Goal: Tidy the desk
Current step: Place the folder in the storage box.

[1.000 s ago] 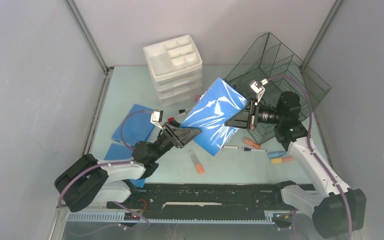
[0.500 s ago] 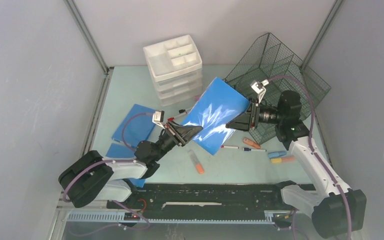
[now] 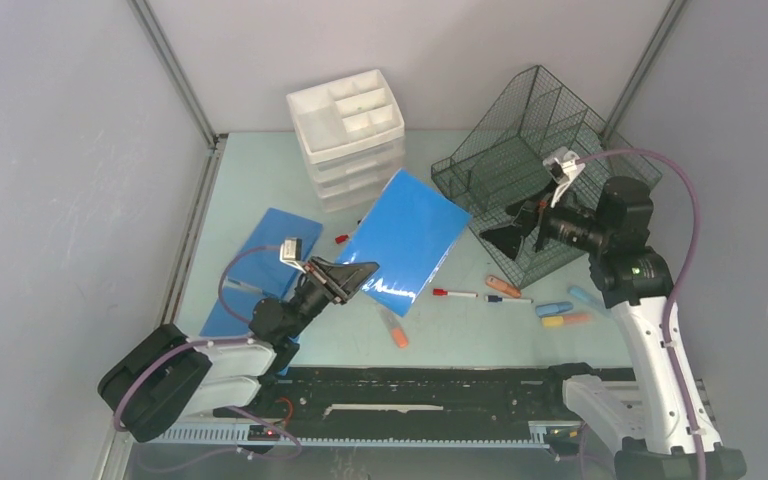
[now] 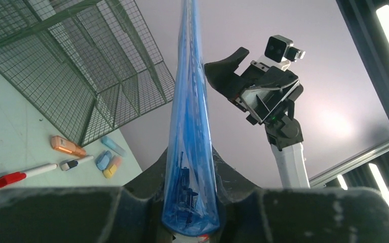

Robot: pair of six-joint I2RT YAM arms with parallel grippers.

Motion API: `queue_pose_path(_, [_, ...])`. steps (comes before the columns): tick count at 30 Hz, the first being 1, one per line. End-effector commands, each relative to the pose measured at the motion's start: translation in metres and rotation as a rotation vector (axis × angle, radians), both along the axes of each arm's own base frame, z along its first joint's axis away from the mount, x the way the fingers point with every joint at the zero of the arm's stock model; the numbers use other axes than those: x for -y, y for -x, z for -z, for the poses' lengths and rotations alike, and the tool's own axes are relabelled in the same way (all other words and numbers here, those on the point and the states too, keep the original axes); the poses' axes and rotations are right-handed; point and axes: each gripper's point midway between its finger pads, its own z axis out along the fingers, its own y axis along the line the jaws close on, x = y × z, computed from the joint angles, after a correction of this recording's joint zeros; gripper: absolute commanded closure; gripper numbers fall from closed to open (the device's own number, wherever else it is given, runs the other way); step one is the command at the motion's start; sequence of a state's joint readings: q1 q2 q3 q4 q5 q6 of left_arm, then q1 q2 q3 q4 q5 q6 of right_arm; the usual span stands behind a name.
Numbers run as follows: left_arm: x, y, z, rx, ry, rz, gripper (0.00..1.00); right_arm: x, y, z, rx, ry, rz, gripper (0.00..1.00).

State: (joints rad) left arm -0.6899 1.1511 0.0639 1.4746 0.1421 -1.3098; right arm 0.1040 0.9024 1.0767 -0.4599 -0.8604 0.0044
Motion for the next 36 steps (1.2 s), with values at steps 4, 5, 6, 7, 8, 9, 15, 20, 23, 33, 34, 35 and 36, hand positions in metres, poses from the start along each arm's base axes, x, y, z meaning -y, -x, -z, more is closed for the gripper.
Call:
queue_pose_path(4, [0.013, 0.0, 0.006, -0.012, -0.024, 0.072, 1.0, 0.037, -0.023, 0.003, 0.026, 0.073, 0.231, 0.0])
queue_pose_path(5, [0.017, -0.002, 0.007, -0.016, -0.029, 0.082, 1.0, 0.039, -0.024, 0.002, 0.025, 0.067, 0.241, 0.0])
queue_pose_path(6, [0.02, -0.004, 0.007, -0.018, -0.033, 0.09, 1.0, 0.04, -0.025, 0.002, 0.024, 0.063, 0.252, 0.0])
queue_pose_path(7, [0.024, -0.006, 0.006, -0.018, -0.035, 0.101, 1.0, 0.043, -0.026, 0.002, 0.024, 0.062, 0.265, 0.0])
queue_pose_path(8, [0.028, -0.008, 0.006, -0.017, -0.037, 0.112, 1.0, 0.045, -0.028, 0.002, 0.027, 0.064, 0.279, 0.0])
queue_pose_path(9, [0.032, -0.01, 0.005, -0.02, -0.04, 0.121, 1.0, 0.047, -0.029, 0.001, 0.032, 0.065, 0.289, 0.0])
queue_pose_path(15, [0.056, -0.026, 0.007, -0.036, -0.051, 0.162, 1.0, 0.05, -0.032, 0.001, 0.036, 0.071, 0.313, 0.0])
queue_pose_path(20, [0.071, -0.036, 0.018, -0.073, -0.062, 0.185, 1.0, 0.05, -0.033, 0.002, 0.022, 0.06, 0.323, 0.0])
queue_pose_path(23, [0.076, -0.04, 0.022, -0.085, -0.068, 0.191, 1.0, 0.05, -0.033, 0.003, 0.018, 0.059, 0.319, 0.0])
queue_pose_path(33, [0.094, -0.053, 0.031, -0.11, -0.073, 0.216, 1.0, 0.049, -0.033, 0.004, 0.015, 0.058, 0.314, 0.0])
queue_pose_path(34, [0.096, -0.055, 0.031, -0.113, -0.071, 0.219, 1.0, 0.049, -0.033, 0.003, 0.017, 0.058, 0.314, 0.0])
queue_pose_path(35, [0.098, -0.056, 0.032, -0.115, -0.071, 0.223, 1.0, 0.049, -0.033, 0.004, 0.016, 0.059, 0.314, 0.0])
queue_pose_path(36, [0.099, -0.057, 0.032, -0.117, -0.07, 0.225, 1.0, 0.049, -0.033, 0.004, 0.016, 0.058, 0.314, 0.0])
